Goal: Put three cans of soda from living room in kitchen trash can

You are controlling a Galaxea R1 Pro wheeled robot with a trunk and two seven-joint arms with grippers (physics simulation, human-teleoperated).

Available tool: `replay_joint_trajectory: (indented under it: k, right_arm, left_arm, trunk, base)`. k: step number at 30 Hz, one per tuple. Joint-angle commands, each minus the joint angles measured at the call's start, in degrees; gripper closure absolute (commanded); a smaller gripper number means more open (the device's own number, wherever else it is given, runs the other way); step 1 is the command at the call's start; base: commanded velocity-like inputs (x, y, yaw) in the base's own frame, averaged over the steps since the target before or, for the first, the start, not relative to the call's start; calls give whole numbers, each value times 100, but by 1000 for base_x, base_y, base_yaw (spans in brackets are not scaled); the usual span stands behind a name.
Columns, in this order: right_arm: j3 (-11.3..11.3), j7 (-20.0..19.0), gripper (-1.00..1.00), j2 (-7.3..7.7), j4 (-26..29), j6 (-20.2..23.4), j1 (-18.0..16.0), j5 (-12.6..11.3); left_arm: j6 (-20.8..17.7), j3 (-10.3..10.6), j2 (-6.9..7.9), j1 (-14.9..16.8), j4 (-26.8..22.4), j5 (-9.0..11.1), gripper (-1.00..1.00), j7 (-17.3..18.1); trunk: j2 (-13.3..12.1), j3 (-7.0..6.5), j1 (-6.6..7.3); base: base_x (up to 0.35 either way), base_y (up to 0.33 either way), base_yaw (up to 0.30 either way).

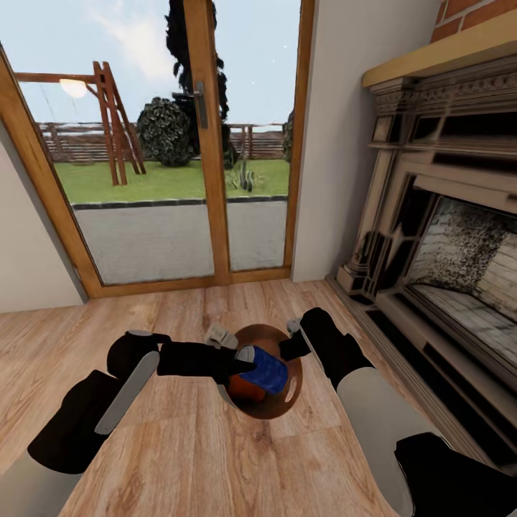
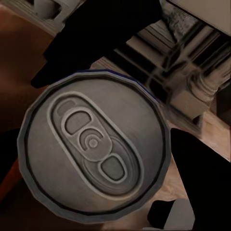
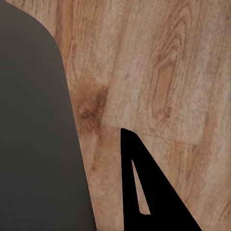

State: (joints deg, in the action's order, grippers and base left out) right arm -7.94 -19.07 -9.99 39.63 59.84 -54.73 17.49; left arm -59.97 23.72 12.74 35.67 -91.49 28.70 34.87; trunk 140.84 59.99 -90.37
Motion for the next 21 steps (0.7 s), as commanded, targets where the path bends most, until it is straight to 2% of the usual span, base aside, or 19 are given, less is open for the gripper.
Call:
replay_joint_trajectory:
  k: [1, 5, 9, 10, 11, 12, 15, 19, 21]
  right_arm:
    - [3, 0, 100, -1, 3, 16, -2, -128]
    - [3, 0, 100, -1, 5, 16, -2, -124]
    - [3, 3, 100, -1, 3, 16, -2, -123]
    - [3, 2, 100, -1, 5, 16, -2, -123]
    - [3, 4, 100, -1, 7, 16, -2, -123]
    - [3, 5, 100, -1, 8, 16, -2, -123]
    - [2, 1, 100, -1, 15, 16, -2, -124]
    - [-3, 6, 100, -1, 25, 16, -2, -127]
    - [-4, 4, 100, -1, 26, 16, -2, -129]
  left_arm:
    - [-3, 1, -8, 0, 0, -56, 100, -1]
    - [-3, 1, -14, 1, 0, -223, 100, -23]
    - [-3, 20, -49, -9, 4, -722, 100, -37]
    - [-3, 22, -51, -11, 5, -782, 100, -40]
    - [-3, 29, -60, -14, 7, -990, 100, -48]
    - [-3, 29, -62, -14, 9, -1074, 100, -50]
    - [-3, 18, -80, -10, 18, -1502, 100, -57]
    - [-3, 18, -117, -9, 46, -1692, 100, -71]
    - [-3, 18, -133, -9, 52, -1708, 100, -78]
  trunk:
    - [0, -1, 1]
    - [0, -1, 1]
    - [0, -1, 1]
    - [0, -1, 1]
    - [0, -1, 1]
    - [0, -1, 1]
    - [0, -1, 1]
    - [0, -1, 1]
    - [0, -1, 1]
  base:
    - [0, 0, 0]
    - [0, 0, 0]
    - [0, 0, 0]
    - [0, 0, 0]
    - [0, 0, 0]
    - [0, 0, 0]
    - [0, 0, 0]
    - [0, 0, 0]
    - [0, 0, 0]
